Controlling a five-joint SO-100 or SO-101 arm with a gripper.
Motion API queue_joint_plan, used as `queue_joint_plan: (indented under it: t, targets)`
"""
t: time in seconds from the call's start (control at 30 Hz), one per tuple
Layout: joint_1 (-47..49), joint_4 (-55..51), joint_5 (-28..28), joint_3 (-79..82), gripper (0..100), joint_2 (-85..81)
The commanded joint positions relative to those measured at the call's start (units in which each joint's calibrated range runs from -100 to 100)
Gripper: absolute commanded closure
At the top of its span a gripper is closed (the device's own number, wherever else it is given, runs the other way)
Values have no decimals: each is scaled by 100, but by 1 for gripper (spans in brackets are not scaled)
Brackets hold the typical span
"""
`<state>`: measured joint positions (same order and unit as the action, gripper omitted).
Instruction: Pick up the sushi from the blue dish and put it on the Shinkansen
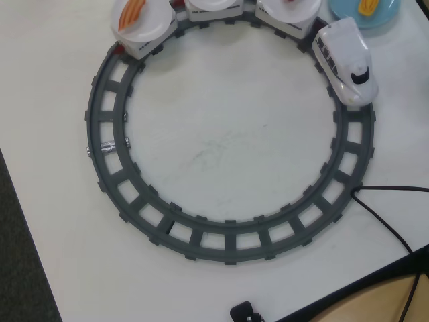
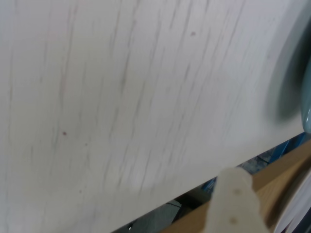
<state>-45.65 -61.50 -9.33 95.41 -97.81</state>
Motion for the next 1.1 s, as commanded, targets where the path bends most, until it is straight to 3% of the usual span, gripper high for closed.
queue_joint_plan:
  t: [0.0, 0.7, 0.9, 1.07]
  targets:
    - [-4, 19, -21, -17, 69, -27]
    - [-57, -58, -37, -169, 69, 7]
    - [23, -1214, -21, -1659, 69, 73]
    - [23, -1376, -53, -2970, 69, 140]
